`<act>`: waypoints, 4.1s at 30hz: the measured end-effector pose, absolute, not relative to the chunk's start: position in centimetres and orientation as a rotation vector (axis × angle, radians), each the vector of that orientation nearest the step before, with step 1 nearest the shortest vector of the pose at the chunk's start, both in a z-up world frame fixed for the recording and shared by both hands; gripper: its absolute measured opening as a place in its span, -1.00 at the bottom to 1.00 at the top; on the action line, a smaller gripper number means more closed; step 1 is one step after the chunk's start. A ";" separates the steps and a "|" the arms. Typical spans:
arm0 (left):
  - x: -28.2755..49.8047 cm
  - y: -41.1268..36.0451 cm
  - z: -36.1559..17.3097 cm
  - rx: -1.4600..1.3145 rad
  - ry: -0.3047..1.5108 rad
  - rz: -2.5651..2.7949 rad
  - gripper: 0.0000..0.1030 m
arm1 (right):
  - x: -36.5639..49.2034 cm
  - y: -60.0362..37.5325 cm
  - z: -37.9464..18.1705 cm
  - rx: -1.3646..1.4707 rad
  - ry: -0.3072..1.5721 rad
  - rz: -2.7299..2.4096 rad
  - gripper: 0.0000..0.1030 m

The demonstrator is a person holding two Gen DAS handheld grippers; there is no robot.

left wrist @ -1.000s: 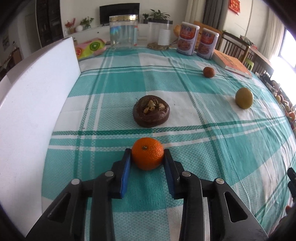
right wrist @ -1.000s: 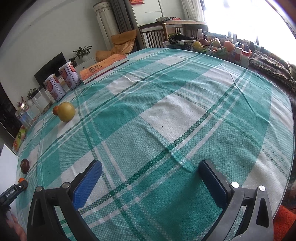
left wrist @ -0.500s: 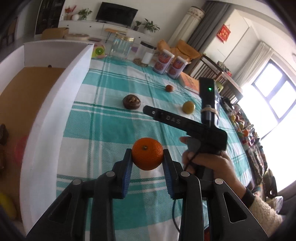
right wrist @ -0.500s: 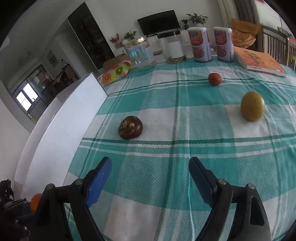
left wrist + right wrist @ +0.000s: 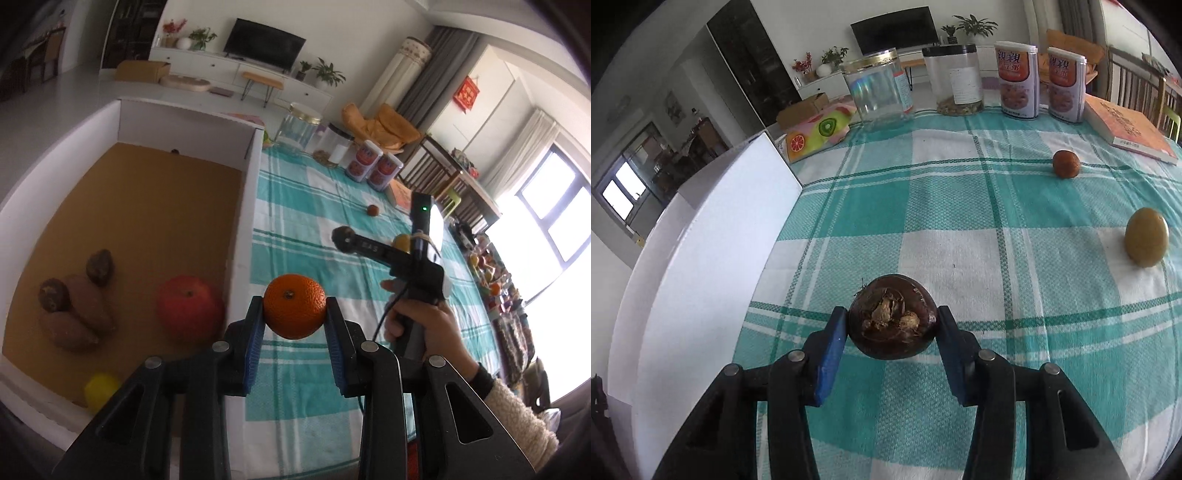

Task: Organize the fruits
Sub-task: 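Carry the orange and dark fruit into the white box and open both tools, then withdraw both tools from the box back over the tablecloth, then move both tools toward the small red-brown fruit and yellow-green fruit, then grasp the small red-brown fruit with the left tool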

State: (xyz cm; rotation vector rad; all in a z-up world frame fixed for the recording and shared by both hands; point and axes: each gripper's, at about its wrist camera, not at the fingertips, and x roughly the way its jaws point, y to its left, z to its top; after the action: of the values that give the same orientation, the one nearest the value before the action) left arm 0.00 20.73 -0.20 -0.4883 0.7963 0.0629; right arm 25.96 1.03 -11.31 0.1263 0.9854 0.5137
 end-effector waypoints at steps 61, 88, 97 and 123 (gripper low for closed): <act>12.5 5.0 -12.9 -0.200 0.906 0.077 0.55 | 13.1 -18.8 -15.5 0.116 0.879 -0.096 0.75; 12.9 3.6 -14.4 -0.038 0.914 0.071 0.77 | 12.1 -18.7 -13.8 0.080 0.779 -0.140 0.80; 12.9 3.6 -14.4 -0.039 0.914 0.071 0.77 | 12.9 -20.5 -15.2 0.145 0.855 -0.196 0.80; 21.6 3.6 -7.8 -0.368 0.880 -0.026 0.76 | 13.2 -20.5 -15.7 0.166 0.887 -0.167 0.95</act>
State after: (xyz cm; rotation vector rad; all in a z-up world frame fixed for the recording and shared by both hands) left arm 21.58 3.64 -7.75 -0.3679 0.8797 -0.0265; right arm 13.19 -20.47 -15.70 0.1657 0.8871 -0.1671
